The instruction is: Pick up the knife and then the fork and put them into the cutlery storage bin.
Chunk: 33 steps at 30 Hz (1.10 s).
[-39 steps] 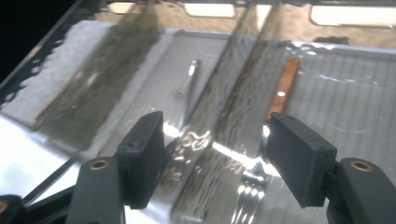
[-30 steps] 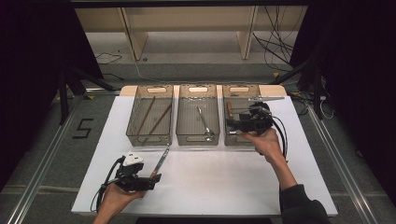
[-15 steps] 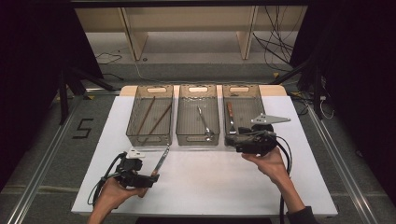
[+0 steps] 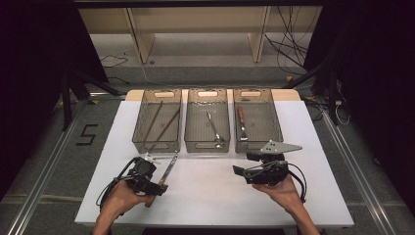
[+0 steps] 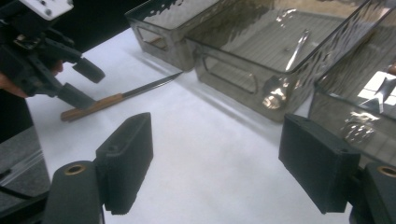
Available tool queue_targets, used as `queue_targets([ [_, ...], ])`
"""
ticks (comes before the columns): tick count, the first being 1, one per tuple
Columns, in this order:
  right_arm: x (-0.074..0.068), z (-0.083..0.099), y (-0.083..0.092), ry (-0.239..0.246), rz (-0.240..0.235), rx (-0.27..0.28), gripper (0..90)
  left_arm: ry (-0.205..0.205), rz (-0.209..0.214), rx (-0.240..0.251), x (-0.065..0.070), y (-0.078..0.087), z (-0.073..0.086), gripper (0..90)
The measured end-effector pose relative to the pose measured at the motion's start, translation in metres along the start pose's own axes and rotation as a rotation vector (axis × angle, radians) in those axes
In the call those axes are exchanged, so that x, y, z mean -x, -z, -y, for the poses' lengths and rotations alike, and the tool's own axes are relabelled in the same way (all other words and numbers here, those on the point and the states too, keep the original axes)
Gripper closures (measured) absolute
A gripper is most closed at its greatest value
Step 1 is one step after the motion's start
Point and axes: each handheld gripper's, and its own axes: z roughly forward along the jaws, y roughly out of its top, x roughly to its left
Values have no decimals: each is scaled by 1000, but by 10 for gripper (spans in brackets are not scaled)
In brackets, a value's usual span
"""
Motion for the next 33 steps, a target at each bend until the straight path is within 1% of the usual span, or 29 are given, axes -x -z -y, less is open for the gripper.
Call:
queue_targets([
  [1,-1,1,-1,-1,1,-4,266,5,-4,-5,1,-2,1,319],
  [2,-2,2,-2,3,0,-6,266,-1,-6,-18,1,-2,1,334],
  [5,-3,5,-5,7,0,-22,266,-7,4,-36,2,-4,2,388],
  [7,-5,6,-7,12,2,-32,265,-14,-8,-56,2,-5,3,430],
  [8,-6,6,-7,17,2,-36,265,-10,-9,-62,2,-5,3,443],
  [13,-7,7,-7,20,2,-36,266,-20,8,-85,2,-7,5,521],
  [16,-8,7,-6,19,2,-36,266,-19,6,-97,2,-9,6,560],
  [19,-8,8,-6,21,1,-35,266,-17,-1,-97,1,-10,6,599],
  [23,-9,8,-6,22,2,-34,265,-29,4,-99,2,-11,7,652],
  [25,-9,8,-7,24,3,-26,259,-34,-13,-109,3,-13,7,667],
  [28,-9,9,-6,24,2,-27,250,-31,-18,-102,3,-14,8,696],
  [31,-10,9,-5,21,-2,-16,246,-31,-22,-93,1,-13,8,746],
  [33,-10,9,-5,23,-7,-7,242,-27,-21,-87,1,-13,9,752],
])
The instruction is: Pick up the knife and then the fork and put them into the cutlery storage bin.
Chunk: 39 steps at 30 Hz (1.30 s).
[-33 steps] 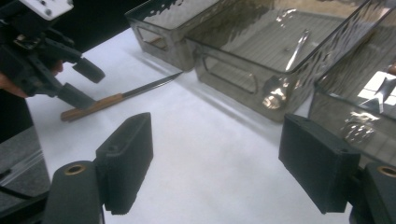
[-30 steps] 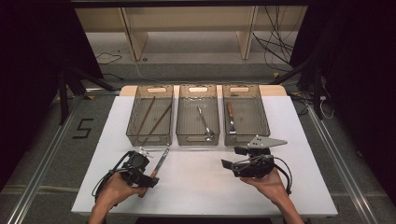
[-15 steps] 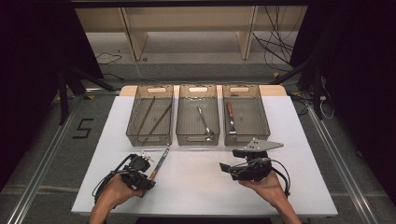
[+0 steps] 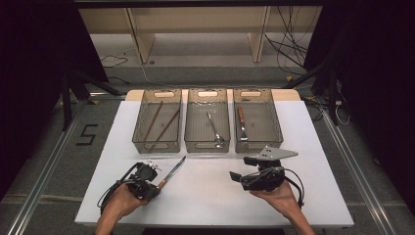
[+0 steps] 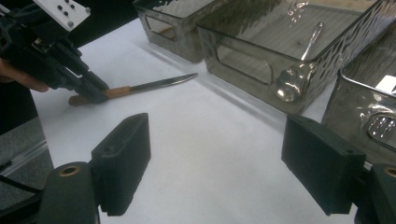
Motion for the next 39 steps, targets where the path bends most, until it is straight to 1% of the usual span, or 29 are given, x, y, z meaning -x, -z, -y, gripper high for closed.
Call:
queue_targets([
  [2,0,0,1,3,-2,6,240,1,8,1,-1,0,0,755],
  [5,-1,0,1,5,-4,13,240,6,12,23,-2,0,0,756],
  [7,-1,-1,2,10,-5,15,240,2,11,26,-2,1,0,757],
  [8,-1,-1,2,10,-5,18,240,1,17,31,-2,1,0,757],
  [14,-3,-1,3,19,-5,25,242,-1,39,72,-2,10,-1,757],
  [17,-5,-2,3,28,-9,28,242,-18,68,91,-2,16,-3,757],
  [20,-9,-4,3,46,-20,35,241,-33,95,114,2,21,-7,757],
  [22,-14,-5,3,65,-22,41,241,-58,121,122,7,24,-10,757],
  [23,-16,-5,3,77,-24,45,241,-66,133,131,10,25,-12,757],
  [25,-21,-6,2,105,-26,50,241,-99,154,129,15,26,-17,757],
  [26,-23,-7,1,119,-31,50,241,-104,166,131,19,26,-19,757],
  [29,-30,-7,0,157,-50,51,244,-138,181,131,25,25,-26,757],
  [30,-32,-7,-1,171,-55,47,244,-151,180,130,27,25,-29,757],
  [32,-37,-8,-2,205,-51,37,244,-173,191,127,30,26,-34,757],
  [35,-45,-7,-5,266,-35,27,244,-194,207,129,36,27,-41,757],
  [38,-54,-5,-9,342,-10,21,244,-223,223,117,42,27,-48,757],
  [39,-58,-5,-10,381,8,13,244,-229,232,114,45,27,-49,757],
])
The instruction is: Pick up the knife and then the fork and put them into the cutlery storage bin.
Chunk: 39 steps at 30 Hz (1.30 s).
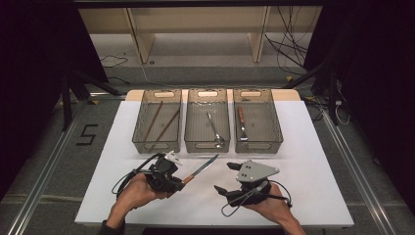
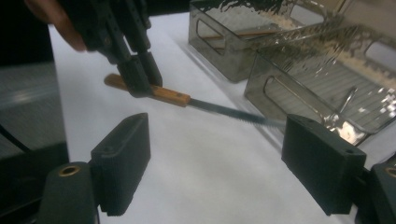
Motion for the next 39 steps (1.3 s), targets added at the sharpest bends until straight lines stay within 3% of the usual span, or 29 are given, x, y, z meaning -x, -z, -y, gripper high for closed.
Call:
queue_targets([
  [4,-15,-1,-7,116,12,-28,244,-20,19,-16,6,-8,-3,757],
  [16,-35,4,-27,318,76,-109,279,-85,57,-28,22,-5,-7,757],
  [28,-47,8,-35,451,129,-130,334,-122,78,-43,32,-5,-9,757],
  [33,-55,12,-39,534,164,-146,378,-131,84,-54,35,-6,-9,757],
  [38,-62,18,-44,657,195,-173,424,-132,91,-52,36,-4,-10,757],
  [39,-62,18,-44,710,189,-185,434,-135,92,-55,36,-3,-10,757],
])
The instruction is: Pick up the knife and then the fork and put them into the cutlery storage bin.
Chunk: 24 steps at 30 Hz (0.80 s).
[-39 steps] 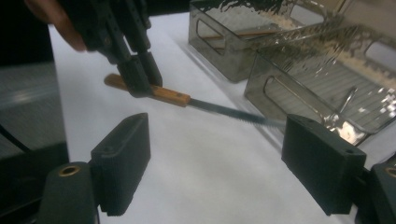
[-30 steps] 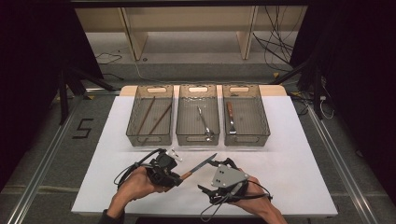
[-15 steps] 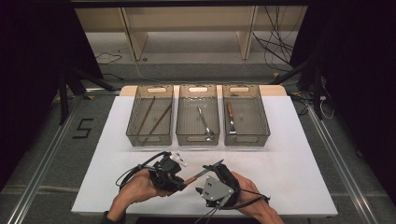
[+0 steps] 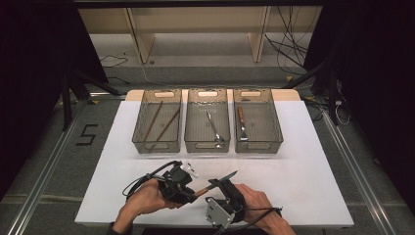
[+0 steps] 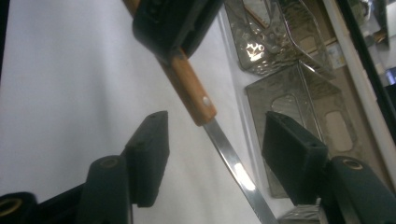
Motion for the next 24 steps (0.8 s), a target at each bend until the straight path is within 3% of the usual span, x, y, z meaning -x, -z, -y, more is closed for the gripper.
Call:
queue_targets([
  [3,-4,-2,0,55,23,-4,468,-3,7,3,1,0,0,757],
  [5,-10,-3,-2,51,54,1,485,-5,9,5,2,1,0,757],
  [14,-23,-6,-4,174,134,-3,602,-7,25,21,5,4,-1,757],
  [20,-28,-6,-7,253,159,-11,664,-10,31,22,5,5,-1,757],
  [24,-28,-6,-6,273,176,-7,738,-11,36,17,6,4,-1,756],
])
